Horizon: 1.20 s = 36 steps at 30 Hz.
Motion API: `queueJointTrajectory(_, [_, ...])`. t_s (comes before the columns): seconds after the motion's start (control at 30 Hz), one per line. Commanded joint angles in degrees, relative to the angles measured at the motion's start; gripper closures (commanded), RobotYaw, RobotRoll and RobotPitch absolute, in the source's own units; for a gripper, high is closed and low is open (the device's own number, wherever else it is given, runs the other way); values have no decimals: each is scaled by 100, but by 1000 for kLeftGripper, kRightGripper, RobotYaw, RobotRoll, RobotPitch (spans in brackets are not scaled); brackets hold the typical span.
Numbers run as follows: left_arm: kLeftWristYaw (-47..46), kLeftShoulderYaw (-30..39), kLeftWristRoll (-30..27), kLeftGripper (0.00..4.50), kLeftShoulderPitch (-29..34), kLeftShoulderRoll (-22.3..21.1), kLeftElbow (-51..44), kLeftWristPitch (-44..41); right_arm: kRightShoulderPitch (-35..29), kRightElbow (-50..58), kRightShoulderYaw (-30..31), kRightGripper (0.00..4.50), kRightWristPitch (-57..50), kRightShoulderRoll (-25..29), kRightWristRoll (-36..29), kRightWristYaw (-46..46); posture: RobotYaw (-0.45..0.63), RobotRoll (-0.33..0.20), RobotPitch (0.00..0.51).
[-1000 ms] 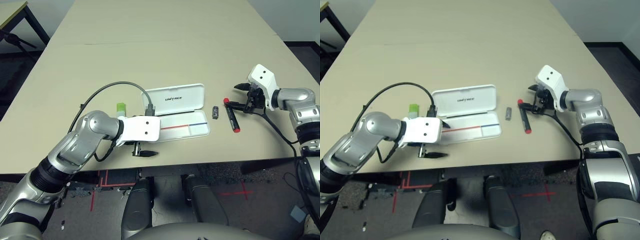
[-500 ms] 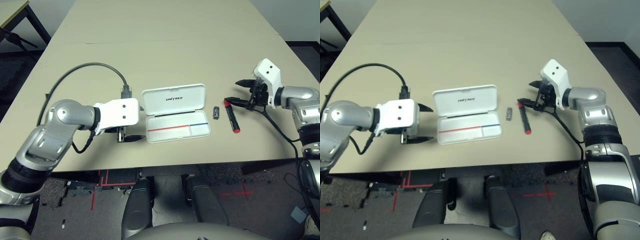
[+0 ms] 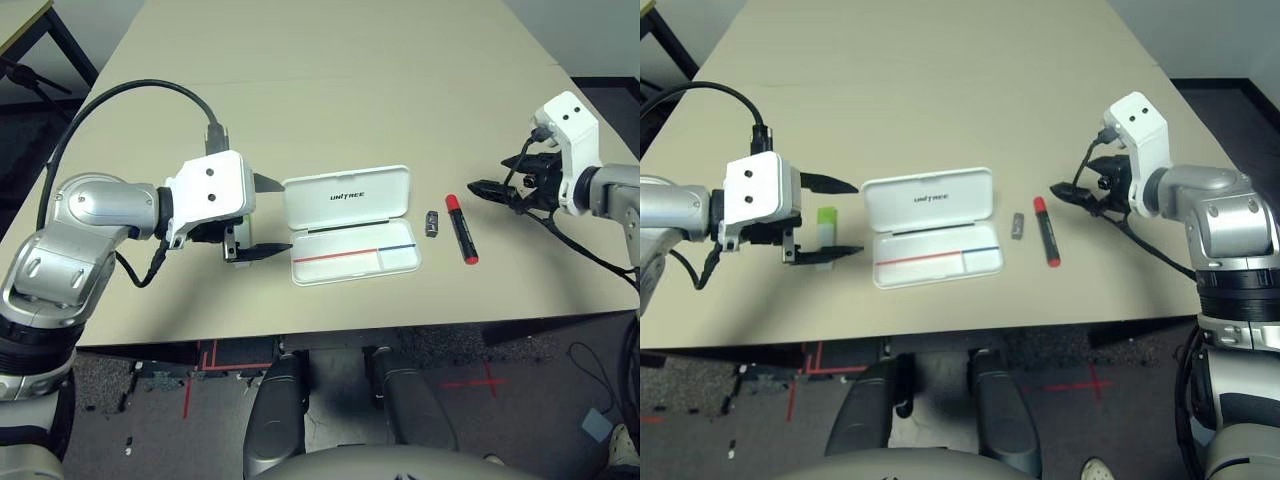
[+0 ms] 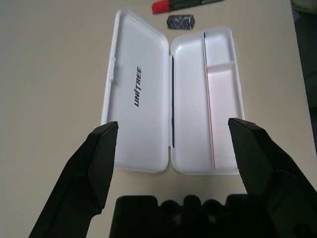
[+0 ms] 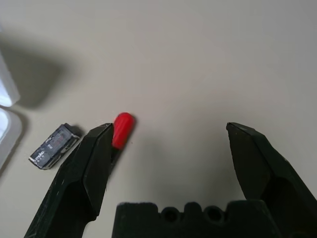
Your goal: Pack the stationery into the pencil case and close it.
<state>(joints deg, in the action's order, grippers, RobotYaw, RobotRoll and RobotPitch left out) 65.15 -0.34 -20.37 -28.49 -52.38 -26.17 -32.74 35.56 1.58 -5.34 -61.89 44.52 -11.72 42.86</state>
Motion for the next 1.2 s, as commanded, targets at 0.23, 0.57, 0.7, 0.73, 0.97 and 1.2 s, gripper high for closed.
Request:
queueJointTrajectory(0.23, [-152,159,-483,38,-179,-7,-140,-147,355,936,-305,0,-2259,-562,-314,-1007,-33,0,214])
queueJointTrajectory(0.57, [-236,97,-576,38,-173,-27,-205,-92,-136,1686,-487,0,-3061,-1052,-515,-1793,-17,0,222])
queueJointTrajectory(0.7, [-259,16,-547,38,-189,17,-205,-38,-336,1805,-412,0,-3061,-1169,-662,-2028,-17,0,221])
queueJointTrajectory(0.73, [-268,2,-547,38,-193,24,-212,-35,-372,1816,-409,0,-3061,-1187,-687,-2081,-16,0,220])
queueJointTrajectory(0.97, [-324,-20,-576,38,-174,21,-273,-25,-643,1786,-334,0,-3061,-1235,-790,-2336,-7,0,218])
queueJointTrajectory(1.2, [-372,-11,-582,38,-154,5,-336,-53,-843,1572,-190,0,-2927,-1304,-701,-2440,3,0,215])
